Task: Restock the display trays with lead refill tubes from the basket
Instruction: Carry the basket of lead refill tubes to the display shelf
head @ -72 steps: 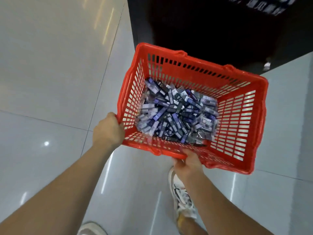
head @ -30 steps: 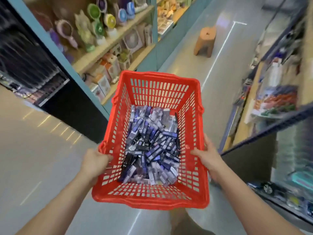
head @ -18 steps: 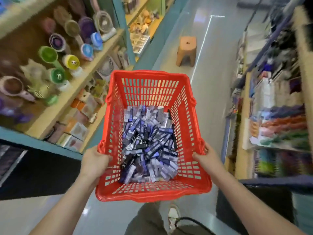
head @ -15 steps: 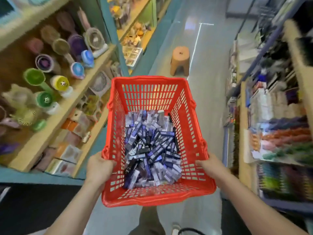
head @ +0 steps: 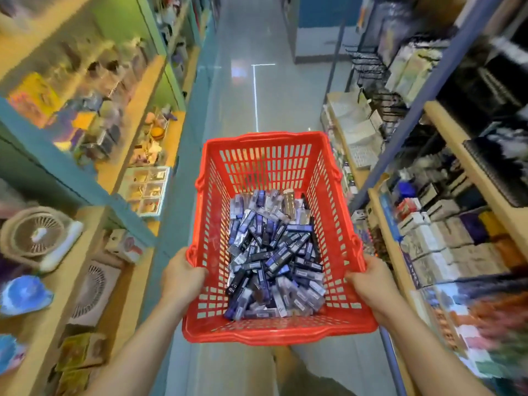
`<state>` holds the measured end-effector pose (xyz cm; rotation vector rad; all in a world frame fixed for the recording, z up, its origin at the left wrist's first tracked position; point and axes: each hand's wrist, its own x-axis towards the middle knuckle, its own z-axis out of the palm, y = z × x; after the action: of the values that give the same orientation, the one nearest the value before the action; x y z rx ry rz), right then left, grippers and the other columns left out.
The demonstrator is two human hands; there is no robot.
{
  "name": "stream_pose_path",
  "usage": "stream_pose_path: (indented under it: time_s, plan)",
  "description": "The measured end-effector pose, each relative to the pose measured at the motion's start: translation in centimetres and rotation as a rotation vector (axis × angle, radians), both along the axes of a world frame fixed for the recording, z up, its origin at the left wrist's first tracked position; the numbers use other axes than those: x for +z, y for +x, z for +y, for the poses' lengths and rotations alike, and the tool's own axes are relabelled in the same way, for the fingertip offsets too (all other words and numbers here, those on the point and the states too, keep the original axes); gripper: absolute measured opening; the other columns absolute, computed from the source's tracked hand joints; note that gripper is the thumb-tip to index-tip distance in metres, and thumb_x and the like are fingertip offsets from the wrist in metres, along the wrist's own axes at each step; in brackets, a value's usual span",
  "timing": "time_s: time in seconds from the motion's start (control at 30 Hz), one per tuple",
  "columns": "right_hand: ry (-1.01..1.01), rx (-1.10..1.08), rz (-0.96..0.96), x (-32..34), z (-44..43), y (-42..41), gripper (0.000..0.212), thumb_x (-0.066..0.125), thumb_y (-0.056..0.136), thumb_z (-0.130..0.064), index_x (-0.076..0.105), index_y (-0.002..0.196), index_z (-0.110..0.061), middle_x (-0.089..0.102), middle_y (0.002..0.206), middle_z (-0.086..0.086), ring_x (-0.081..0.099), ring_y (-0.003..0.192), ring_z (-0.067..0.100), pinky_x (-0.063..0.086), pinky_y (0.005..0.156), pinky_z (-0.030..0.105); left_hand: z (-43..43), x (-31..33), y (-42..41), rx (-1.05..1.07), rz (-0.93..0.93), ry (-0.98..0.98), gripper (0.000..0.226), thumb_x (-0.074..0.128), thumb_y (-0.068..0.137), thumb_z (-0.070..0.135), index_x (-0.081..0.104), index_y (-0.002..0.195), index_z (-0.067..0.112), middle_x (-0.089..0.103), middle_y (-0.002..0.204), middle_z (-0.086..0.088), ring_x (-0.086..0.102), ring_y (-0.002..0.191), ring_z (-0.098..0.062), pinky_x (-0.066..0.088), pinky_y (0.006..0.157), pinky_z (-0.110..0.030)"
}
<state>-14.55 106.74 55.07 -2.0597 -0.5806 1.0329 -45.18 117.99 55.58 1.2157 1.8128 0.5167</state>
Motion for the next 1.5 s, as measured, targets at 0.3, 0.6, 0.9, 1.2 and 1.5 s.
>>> stream_pose_path:
  time_s: [0.3,0.6,0.9,1.2,1.5]
  plan:
    - [0.023,-0.113,-0.05,0.3,23.2,9.7,0.031,0.059,0.079,0.012,0.065,0.078,-0.018,0.07,0.066,0.007,0.061,0.052,0.027,0.052,0.056,0.039,27.0,-1.5,11.4,-0.109,-0.14,-0.133,0.031,0.068,0.063,0.017,0.065,0.093,0.019,0.075,0.081,-0.002,0.072,0.071,-0.022,0.058,0.076,-0.046]
    - [-0.035,-0.211,-0.108,-0.2,43.3,16.6,0.017,0.066,0.075,0.006,0.068,0.074,-0.011,0.064,0.055,0.003,0.052,0.048,0.015,0.041,0.051,0.029,57.6,-4.3,22.7,-0.281,-0.398,-0.513,0.029,0.066,0.084,0.012,0.064,0.111,0.002,0.072,0.094,-0.021,0.071,0.066,-0.028,0.059,0.059,-0.039]
    - [-0.367,-0.079,-0.409,-0.2,61.2,27.8,0.013,0.072,0.076,-0.01,0.069,0.081,-0.022,0.058,0.055,-0.003,0.06,0.056,0.017,0.039,0.052,0.028,76.0,-8.3,34.5,-0.405,-0.304,-0.398,0.03,0.051,0.075,-0.019,0.065,0.089,0.004,0.072,0.071,-0.011,0.067,0.057,-0.028,0.059,0.054,-0.04]
    - [-0.371,-0.737,-0.403,-12.0,70.1,35.1,0.088,0.081,0.07,-0.037,0.039,0.143,-0.013,0.051,0.138,0.018,0.049,0.125,0.038,0.042,0.102,0.049,86.0,-14.5,47.9,-0.385,-0.219,-0.309,0.024,0.056,0.065,-0.012,0.062,0.087,-0.004,0.062,0.065,-0.017,0.055,0.055,-0.028,0.05,0.055,-0.044]
    - [-0.036,-1.37,0.635,-24.8,82.8,30.6,0.047,0.081,0.057,-0.021,0.068,0.101,-0.012,0.075,0.082,0.01,0.071,0.076,0.034,0.058,0.077,0.057,94.6,-23.2,57.2,-0.424,-0.112,-0.398,0.036,0.049,0.07,-0.02,0.054,0.093,0.007,0.056,0.074,-0.015,0.05,0.054,-0.022,0.043,0.037,-0.021]
